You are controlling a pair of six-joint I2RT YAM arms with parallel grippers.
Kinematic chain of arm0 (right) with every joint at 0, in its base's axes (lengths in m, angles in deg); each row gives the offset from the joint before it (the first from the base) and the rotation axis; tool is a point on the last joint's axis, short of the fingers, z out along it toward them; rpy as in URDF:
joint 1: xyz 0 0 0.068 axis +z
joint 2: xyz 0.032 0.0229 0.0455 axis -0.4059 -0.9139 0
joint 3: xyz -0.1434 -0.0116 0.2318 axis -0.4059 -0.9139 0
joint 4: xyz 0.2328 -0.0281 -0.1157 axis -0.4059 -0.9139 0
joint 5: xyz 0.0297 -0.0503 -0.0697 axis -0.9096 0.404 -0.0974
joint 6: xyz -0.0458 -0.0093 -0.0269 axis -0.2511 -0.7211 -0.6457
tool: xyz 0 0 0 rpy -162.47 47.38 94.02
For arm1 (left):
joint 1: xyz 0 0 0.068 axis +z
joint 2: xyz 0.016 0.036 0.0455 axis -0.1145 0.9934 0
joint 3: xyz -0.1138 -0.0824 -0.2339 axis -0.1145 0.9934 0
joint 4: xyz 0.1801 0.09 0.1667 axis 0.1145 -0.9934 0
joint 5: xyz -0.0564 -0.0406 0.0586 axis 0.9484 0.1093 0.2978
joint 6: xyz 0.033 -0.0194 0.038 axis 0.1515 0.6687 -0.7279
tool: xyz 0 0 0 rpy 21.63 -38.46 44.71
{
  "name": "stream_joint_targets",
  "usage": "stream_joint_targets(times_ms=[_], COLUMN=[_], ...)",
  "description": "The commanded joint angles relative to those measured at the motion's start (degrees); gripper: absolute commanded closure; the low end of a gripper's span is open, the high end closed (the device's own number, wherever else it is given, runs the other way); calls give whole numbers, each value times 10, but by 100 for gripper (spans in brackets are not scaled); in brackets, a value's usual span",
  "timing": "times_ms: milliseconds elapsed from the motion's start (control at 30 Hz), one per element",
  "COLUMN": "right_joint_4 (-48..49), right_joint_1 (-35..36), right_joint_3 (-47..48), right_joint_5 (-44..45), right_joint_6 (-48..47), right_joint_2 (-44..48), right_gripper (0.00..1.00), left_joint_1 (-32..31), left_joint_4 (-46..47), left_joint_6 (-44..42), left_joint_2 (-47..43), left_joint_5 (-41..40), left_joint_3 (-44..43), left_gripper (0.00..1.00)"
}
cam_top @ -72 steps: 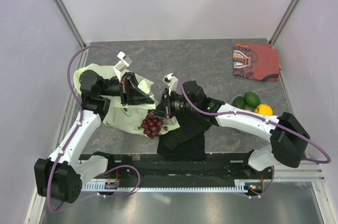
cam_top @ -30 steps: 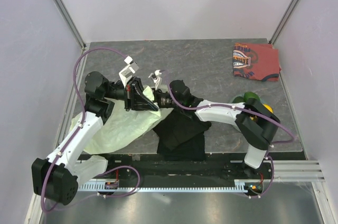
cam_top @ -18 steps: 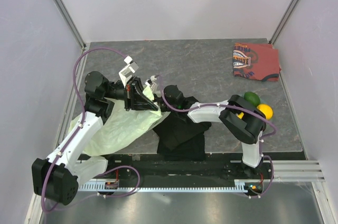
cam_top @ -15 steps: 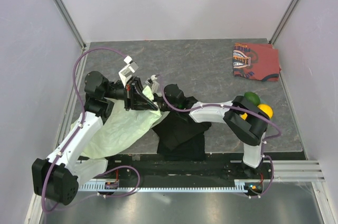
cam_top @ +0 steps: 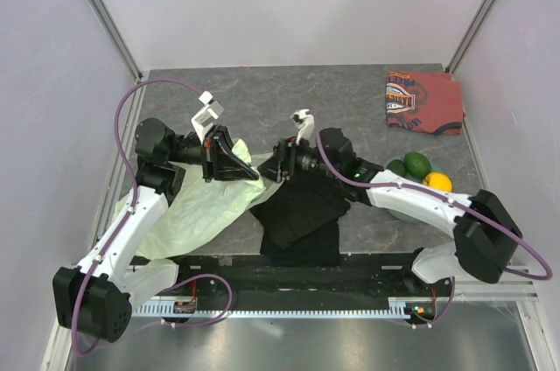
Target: Place the fruits into the plastic bag
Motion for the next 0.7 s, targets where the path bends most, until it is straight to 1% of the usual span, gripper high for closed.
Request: stream_joint_targets(times_ms=[0,133,300,533,633,667], right_joint_4=[-88,-153,-161,-143,-98,-84], right_joint_1=[-46,-69,-83,-89,-99,-104], right_joint_3=[-36,-38,-15,17,16,15], right_joint_5=[97,158,163,125,85,58], right_joint_6=[-47,-77,-102,-131,-131,-127], right_joint_2=[67,69,14,-57,-77,-86], right_gripper=[21,20,21,25,30,31], left_joint_1=[6,7,7,8,8,9], left_joint_4=[2,2,2,1,1,1], left_joint_6=[-25,-24,-24,-24,-24,-25], left_joint_2=[-10,-10,-11,-11,-11,-12], left_joint_5=[0,0,0,1,1,1], left_joint_3=[-3,-2,-1,-1,-2,-2], left_gripper=[98,98,99,99,98,98])
